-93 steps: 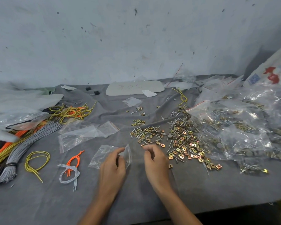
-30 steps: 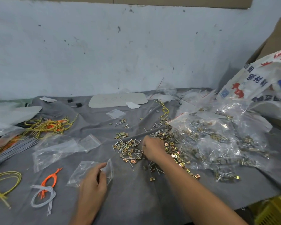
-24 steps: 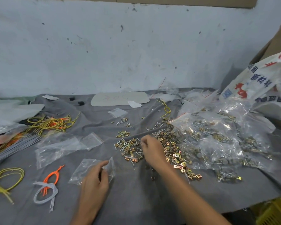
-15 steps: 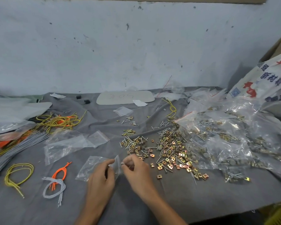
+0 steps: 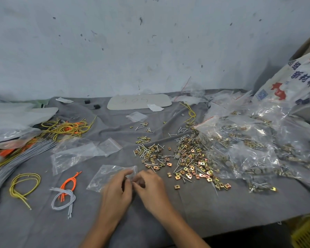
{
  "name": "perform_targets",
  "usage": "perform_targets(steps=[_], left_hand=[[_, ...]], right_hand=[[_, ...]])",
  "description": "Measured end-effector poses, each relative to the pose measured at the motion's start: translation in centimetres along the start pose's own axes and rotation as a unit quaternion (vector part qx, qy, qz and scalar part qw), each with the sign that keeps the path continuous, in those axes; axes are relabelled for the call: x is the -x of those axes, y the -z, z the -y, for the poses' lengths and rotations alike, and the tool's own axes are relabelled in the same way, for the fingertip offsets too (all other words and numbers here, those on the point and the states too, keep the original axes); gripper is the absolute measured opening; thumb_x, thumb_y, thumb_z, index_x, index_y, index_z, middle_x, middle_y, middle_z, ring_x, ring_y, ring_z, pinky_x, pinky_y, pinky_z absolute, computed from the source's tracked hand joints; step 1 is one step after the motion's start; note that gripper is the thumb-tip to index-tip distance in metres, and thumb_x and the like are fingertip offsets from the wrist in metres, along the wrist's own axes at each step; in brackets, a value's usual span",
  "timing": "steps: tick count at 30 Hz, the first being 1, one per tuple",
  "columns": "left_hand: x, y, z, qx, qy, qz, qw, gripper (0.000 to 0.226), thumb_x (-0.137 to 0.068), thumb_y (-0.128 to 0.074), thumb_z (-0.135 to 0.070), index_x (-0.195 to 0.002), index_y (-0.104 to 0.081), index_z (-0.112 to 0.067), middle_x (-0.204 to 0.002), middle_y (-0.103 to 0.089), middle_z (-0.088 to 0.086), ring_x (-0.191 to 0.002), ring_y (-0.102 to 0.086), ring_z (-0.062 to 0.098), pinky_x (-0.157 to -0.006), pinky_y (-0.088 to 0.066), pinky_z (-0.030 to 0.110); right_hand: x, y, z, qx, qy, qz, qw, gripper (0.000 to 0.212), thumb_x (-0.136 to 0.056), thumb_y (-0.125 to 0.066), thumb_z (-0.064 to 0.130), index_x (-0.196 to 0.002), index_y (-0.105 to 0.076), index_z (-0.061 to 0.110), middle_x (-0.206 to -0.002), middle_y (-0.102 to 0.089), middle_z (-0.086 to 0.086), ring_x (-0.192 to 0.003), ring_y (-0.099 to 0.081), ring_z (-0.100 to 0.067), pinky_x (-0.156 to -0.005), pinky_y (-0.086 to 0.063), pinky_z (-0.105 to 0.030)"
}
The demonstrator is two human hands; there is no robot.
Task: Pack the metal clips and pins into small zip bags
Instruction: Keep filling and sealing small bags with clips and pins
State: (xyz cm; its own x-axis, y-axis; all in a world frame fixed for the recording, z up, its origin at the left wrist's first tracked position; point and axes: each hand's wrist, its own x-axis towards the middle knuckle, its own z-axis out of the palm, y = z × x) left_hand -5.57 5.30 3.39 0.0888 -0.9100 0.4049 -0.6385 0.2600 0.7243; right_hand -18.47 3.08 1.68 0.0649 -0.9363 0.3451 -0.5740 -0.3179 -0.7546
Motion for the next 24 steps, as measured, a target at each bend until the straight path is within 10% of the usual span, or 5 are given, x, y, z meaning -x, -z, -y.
perform_targets(steps=[6, 18, 24], left_hand=[[-0.2, 0.0, 0.3, 0.000, 0.019, -0.013, 1.000, 0.030, -0.094, -0.059, 0.000, -0.115, -0.070, -0.018, -0.109, -0.071, -0.009, -0.101, -0.066, 0.014, -0.089, -0.047, 0.032], [-0.4, 0.1, 0.6, -0.008, 0.027, 0.006, 1.000, 0.032, -0.093, -0.061, -0.005, -0.110, -0.067, -0.031, -0.095, -0.070, -0.018, -0.091, -0.067, 0.012, -0.081, -0.050, 0.035], [-0.5, -0.1, 1.1, 0.039, 0.047, 0.008, 0.998, 0.031, -0.092, -0.065, -0.004, -0.107, -0.072, -0.030, -0.086, -0.071, -0.020, -0.080, -0.065, -0.001, -0.074, -0.045, 0.014]], right_hand=[[0.1, -0.3, -0.2, 0.117, 0.055, 0.091, 0.987, 0.027, -0.097, -0.050, 0.031, -0.110, -0.071, 0.020, -0.100, -0.056, -0.004, -0.097, -0.049, -0.022, -0.087, -0.042, -0.035], [-0.9, 1.2, -0.4, -0.038, -0.001, 0.071, 0.997, 0.015, -0.089, -0.064, 0.020, -0.101, -0.073, 0.023, -0.095, -0.065, 0.008, -0.086, -0.062, -0.006, -0.080, -0.050, -0.021], [-10.5, 4.7, -1.7, 0.028, -0.007, 0.012, 1.000, 0.009, -0.094, -0.064, 0.020, -0.096, -0.071, 0.026, -0.089, -0.069, 0.012, -0.080, -0.063, -0.004, -0.076, -0.052, -0.023]])
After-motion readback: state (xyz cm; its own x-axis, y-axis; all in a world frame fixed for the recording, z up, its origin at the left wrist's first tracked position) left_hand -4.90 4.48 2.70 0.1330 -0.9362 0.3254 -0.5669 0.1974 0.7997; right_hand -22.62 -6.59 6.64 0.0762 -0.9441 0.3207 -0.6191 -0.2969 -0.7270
